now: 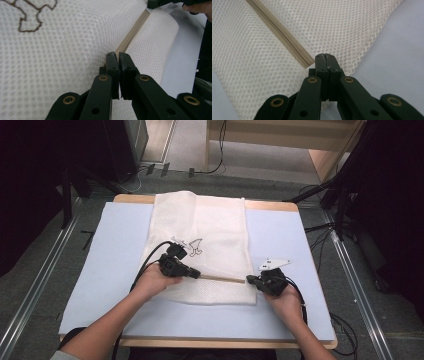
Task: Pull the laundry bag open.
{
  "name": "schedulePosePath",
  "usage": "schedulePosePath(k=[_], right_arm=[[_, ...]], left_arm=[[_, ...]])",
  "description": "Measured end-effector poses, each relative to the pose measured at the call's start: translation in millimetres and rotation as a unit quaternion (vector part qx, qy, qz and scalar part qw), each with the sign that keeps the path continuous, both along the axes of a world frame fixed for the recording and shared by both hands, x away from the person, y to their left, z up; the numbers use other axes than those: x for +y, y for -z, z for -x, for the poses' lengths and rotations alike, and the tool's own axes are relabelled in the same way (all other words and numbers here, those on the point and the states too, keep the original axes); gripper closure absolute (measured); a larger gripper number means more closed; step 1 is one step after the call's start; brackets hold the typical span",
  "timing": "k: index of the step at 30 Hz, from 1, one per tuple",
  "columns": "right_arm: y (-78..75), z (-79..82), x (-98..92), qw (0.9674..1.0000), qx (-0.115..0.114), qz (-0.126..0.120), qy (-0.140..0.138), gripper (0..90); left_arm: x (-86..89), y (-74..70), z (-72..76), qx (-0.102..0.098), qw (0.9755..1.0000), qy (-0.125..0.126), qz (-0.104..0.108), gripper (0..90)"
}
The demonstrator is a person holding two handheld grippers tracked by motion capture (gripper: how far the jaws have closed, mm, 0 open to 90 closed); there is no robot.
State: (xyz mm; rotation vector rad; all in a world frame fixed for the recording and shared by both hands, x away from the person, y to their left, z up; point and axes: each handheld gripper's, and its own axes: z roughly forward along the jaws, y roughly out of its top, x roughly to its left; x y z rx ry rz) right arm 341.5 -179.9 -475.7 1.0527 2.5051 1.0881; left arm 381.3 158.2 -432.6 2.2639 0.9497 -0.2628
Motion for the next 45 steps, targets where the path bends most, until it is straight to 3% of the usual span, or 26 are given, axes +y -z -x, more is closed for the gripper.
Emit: schedulePosePath(k=[8, 21, 45], right_arm=[[0.5, -0.5, -1.0, 1.0, 0.004, -0.006, 0.002, 90.0], [0.4, -0.4, -1.0, 1.0, 0.004, -0.005, 0.001, 90.0], [0.0, -0.1, -0.5, 1.0, 0.003, -0.003, 0.001, 90.0]], left_arm=[[32.1, -2.8, 1.9, -0.001, 0.9997, -0.021, 0.012, 88.8], [36.5, -5.3, 3.6, -0.004, 0.9998, -0.017, 0.011, 88.8], [51.0, -4.2, 2.8, 0.012, 0.9995, -0.024, 0.019, 88.8]])
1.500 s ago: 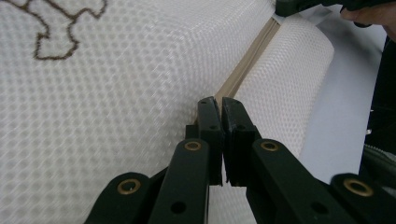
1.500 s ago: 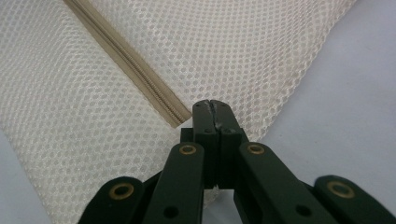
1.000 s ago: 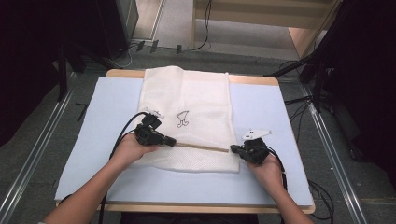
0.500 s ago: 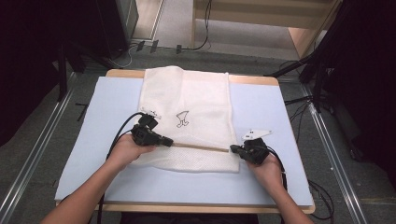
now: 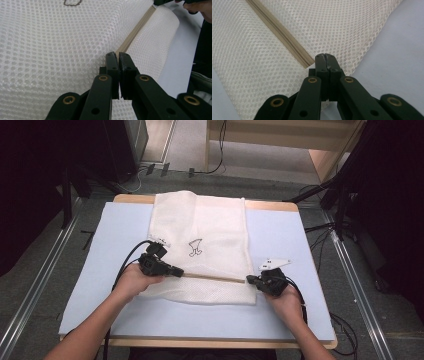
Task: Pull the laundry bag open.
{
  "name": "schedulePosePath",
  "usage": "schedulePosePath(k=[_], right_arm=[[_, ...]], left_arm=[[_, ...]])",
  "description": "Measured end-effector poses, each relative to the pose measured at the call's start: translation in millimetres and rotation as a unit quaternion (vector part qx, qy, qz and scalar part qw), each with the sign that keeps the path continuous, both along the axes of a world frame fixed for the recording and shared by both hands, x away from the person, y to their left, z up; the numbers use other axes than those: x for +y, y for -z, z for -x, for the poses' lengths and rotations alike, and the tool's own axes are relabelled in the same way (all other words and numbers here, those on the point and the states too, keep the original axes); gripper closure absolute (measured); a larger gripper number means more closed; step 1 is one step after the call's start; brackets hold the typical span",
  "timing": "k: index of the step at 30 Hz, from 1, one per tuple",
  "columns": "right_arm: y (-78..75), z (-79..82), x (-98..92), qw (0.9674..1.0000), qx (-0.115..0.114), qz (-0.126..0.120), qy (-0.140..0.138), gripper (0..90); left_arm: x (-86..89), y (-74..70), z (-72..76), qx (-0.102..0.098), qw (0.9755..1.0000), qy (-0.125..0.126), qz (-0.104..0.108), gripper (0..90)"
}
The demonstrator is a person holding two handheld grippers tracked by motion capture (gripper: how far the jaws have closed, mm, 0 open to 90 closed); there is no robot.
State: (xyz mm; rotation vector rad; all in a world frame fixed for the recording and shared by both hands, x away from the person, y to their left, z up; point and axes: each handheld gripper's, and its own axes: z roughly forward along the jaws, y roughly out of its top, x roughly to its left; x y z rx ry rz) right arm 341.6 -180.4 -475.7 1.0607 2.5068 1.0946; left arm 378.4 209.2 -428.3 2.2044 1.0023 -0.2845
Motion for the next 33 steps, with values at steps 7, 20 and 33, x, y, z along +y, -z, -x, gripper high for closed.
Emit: schedulePosePath(k=[7, 20, 33], right_arm=[[0.0, 0.1, 0.0, 1.0, -0.001, 0.0, 0.0, 90.0], [0.1, 0.3, 0.2, 1.0, -0.002, 0.0, -0.002, 90.0], [0.1, 0.1, -0.6, 1.0, -0.002, 0.002, -0.002, 90.0]], left_arm=[[2.0, -1.4, 0.8, 0.0, 1.0, 0.0, -0.004, 88.8], [19.0, -3.6, -1.5, 0.022, 0.9996, -0.014, 0.011, 88.9], [57.6, -5.1, 2.7, 0.019, 0.9986, -0.049, 0.007, 88.8]])
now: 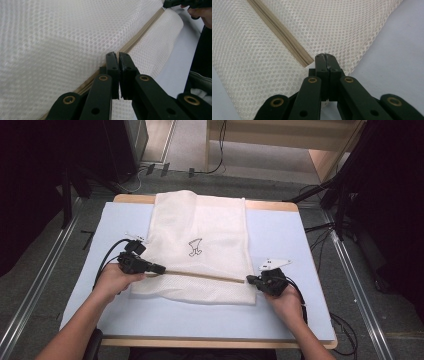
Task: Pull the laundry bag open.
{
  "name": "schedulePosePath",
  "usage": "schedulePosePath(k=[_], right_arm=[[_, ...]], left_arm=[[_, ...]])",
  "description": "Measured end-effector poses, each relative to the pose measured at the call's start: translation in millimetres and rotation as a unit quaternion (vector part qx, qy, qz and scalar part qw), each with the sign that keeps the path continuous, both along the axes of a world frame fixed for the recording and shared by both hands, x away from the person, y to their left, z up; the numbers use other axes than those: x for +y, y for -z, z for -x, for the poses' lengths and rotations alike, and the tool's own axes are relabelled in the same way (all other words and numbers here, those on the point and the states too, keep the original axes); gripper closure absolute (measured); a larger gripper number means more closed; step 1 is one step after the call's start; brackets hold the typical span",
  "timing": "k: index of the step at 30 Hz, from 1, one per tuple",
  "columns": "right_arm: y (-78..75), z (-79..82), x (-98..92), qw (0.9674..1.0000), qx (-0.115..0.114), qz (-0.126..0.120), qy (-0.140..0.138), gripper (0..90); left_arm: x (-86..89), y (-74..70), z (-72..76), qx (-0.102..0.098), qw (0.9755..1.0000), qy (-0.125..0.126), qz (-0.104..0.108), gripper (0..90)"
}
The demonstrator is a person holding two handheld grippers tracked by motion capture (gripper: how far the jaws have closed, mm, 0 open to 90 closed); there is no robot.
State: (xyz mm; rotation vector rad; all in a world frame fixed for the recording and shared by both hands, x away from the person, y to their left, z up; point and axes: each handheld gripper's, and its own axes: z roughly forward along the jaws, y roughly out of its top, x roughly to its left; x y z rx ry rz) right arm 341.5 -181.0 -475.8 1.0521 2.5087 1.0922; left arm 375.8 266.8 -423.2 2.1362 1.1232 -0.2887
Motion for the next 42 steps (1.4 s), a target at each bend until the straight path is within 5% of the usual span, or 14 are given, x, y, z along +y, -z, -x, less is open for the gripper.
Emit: schedulePosePath(k=[42], right_arm=[[0.1, -0.2, -0.3, 1.0, 0.001, -0.003, 0.0, 90.0]], left_arm=[[33.5, -1.3, 5.1, 0.011, 0.9998, -0.013, 0.013, 88.6]])
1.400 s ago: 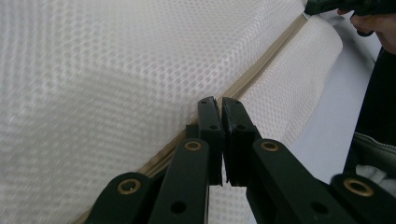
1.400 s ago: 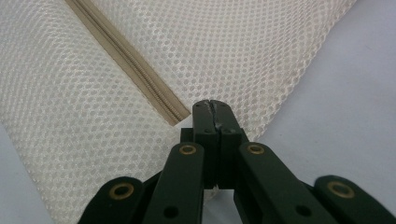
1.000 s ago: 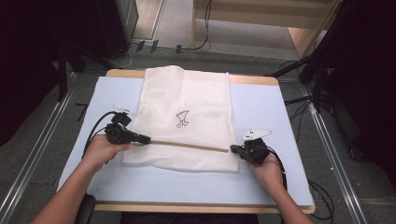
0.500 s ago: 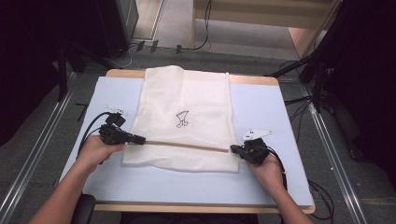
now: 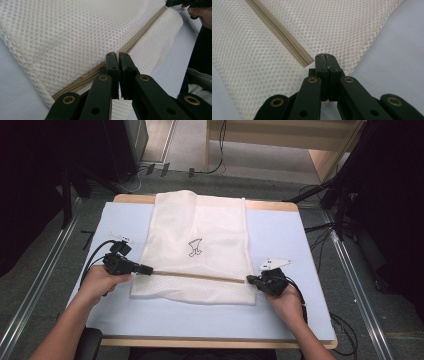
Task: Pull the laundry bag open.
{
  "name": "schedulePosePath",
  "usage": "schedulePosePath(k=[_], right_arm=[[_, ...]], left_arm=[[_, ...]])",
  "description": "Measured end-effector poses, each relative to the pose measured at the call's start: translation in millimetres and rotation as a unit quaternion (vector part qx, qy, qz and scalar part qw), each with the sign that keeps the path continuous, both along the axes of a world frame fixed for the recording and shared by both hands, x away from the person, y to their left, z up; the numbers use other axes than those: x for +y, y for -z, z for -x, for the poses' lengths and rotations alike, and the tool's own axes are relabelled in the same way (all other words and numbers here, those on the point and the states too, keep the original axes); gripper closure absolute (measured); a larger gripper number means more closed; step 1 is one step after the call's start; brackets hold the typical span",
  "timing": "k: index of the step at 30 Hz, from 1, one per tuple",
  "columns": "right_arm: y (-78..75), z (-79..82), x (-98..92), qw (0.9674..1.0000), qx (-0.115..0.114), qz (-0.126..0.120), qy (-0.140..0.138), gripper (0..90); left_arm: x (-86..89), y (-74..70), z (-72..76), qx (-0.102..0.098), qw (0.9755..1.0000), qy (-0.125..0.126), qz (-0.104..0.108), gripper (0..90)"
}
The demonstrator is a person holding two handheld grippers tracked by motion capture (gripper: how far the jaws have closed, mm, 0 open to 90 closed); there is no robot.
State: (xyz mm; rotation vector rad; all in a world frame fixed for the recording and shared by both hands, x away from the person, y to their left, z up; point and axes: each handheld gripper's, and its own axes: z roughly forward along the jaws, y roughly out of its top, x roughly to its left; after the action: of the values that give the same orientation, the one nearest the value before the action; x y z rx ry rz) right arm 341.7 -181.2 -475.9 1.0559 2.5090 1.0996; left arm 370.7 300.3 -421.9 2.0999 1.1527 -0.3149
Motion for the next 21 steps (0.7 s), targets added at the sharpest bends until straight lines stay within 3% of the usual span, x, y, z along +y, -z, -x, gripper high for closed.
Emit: schedulePosePath(k=[4, 14, 21], right_arm=[[0.0, 0.0, 0.0, 1.0, 0.0, 0.0, 0.0, 90.0], [0.3, 0.2, 0.0, 1.0, -0.001, -0.001, -0.001, 90.0], [0.1, 0.7, 0.8, 1.0, -0.001, 0.0, -0.001, 90.0]], left_arm=[[1.5, 0.0, -0.5, 0.0, 1.0, 0.002, -0.008, 88.6], [3.3, 0.5, -1.0, 0.004, 1.0, 0.002, -0.003, 88.6], [3.2, -0.3, -0.6, 0.004, 0.9999, -0.006, -0.015, 88.8]])
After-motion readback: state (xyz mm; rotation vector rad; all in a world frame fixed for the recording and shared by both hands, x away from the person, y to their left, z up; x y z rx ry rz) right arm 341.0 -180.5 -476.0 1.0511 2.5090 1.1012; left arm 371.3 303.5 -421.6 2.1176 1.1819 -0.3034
